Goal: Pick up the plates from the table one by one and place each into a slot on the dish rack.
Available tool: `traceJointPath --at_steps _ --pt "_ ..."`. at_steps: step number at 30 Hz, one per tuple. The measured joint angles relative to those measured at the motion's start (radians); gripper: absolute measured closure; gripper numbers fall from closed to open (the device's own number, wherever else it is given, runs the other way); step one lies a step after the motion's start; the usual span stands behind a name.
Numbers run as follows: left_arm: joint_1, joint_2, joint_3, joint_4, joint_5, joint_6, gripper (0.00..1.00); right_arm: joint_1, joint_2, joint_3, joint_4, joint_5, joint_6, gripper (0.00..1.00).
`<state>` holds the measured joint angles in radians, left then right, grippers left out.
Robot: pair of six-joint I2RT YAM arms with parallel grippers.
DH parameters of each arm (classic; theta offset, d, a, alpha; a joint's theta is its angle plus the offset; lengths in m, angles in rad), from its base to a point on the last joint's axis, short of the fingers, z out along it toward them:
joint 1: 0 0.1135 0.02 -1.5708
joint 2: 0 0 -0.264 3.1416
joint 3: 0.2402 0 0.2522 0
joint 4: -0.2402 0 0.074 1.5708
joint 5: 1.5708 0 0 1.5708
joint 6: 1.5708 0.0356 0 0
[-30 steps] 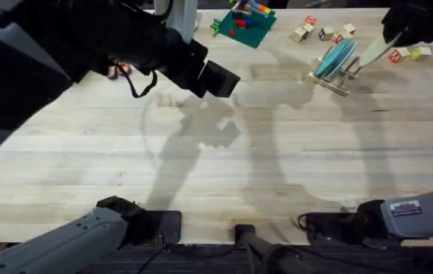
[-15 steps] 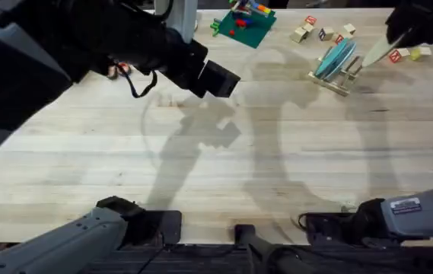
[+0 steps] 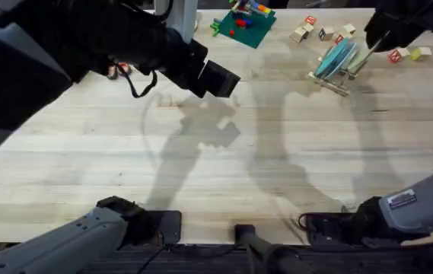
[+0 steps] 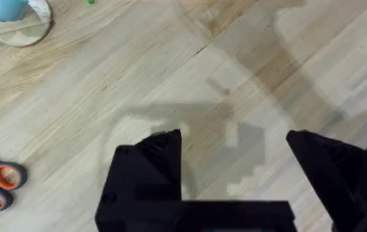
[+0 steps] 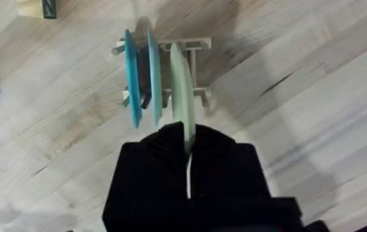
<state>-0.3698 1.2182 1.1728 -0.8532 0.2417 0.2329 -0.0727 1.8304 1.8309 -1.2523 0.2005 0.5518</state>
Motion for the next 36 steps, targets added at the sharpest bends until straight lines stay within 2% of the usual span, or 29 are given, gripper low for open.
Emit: traceJointPath --at_steps 9,36 --pt "0.0 0.0 0.0 0.0 0.0 0.0 0.008 0.0 0.066 0.0 0.044 -0.007 -0.002 0.97" --pt "0.0 0.0 0.0 0.0 0.0 0.0 0.008 -0.001 0.094 0.0 0.054 -0.007 -0.003 0.962"
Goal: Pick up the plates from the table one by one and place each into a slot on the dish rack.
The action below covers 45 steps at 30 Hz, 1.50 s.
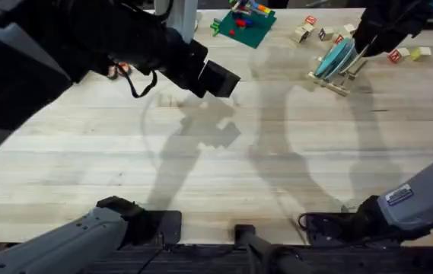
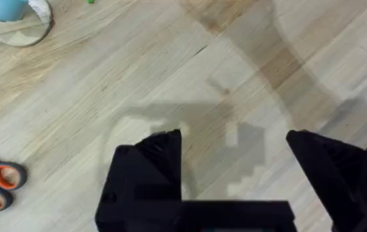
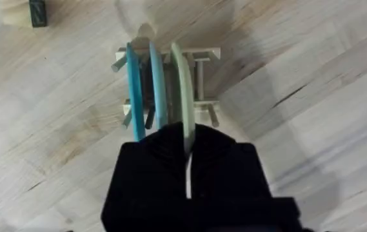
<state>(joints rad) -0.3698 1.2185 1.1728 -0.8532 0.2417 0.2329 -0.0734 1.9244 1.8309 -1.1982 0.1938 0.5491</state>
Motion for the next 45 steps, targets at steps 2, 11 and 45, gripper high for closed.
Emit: traceJointPath --at_steps 2,11,45 --pt "0.0 0.0 0.0 0.0 0.0 0.0 0.009 0.0 0.0 0.0 0.0 0.0 0.0 0.923" --pt "0.0 0.0 0.0 0.0 0.0 0.0 0.008 0.0 0.0 0.0 0.0 0.0 0.0 0.811" --pt "0.0 0.0 0.0 -0.007 0.0 0.0 0.008 0.076 -0.372 0.002 -0.264 0.0 -0.07 0.007"
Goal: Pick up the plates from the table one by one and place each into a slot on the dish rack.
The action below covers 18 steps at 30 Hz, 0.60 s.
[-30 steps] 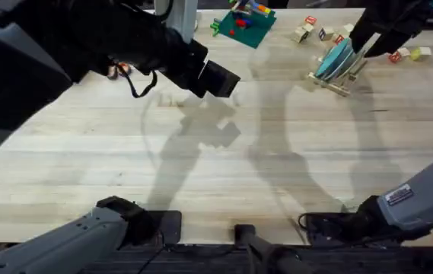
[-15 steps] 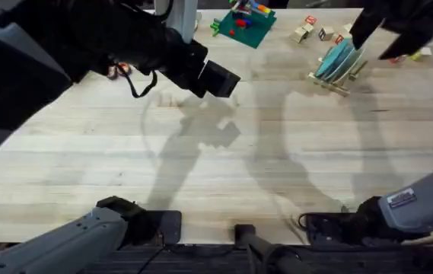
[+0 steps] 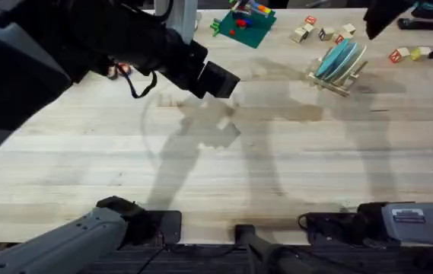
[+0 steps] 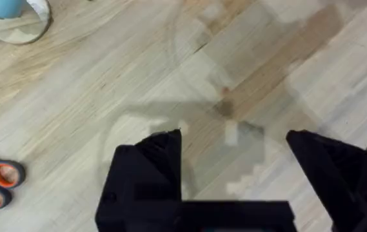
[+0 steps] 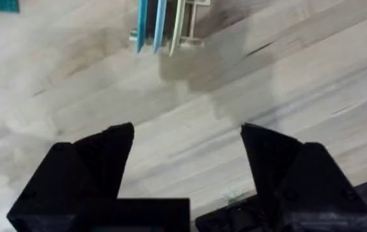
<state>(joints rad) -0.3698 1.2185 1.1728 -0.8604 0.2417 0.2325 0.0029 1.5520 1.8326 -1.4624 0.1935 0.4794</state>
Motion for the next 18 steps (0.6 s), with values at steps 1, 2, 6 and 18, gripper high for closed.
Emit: traceJointPath --at_steps 1,2,6,18 --pt "0.0 0.0 0.0 -0.003 0.0 0.0 0.008 0.004 -0.021 -0.012 0.001 0.0 -0.005 0.006" --pt "0.0 0.0 0.0 -0.007 0.0 0.0 0.008 0.009 -0.046 -0.031 0.001 0.0 -0.009 0.006" --pt "0.0 0.0 0.0 -0.027 0.0 0.0 0.008 0.031 -0.171 -0.159 0.034 0.0 -0.032 0.006" --pt "0.0 0.0 0.0 -0.039 0.0 0.0 0.008 0.151 -0.707 -0.715 0.182 -0.12 -0.127 0.005"
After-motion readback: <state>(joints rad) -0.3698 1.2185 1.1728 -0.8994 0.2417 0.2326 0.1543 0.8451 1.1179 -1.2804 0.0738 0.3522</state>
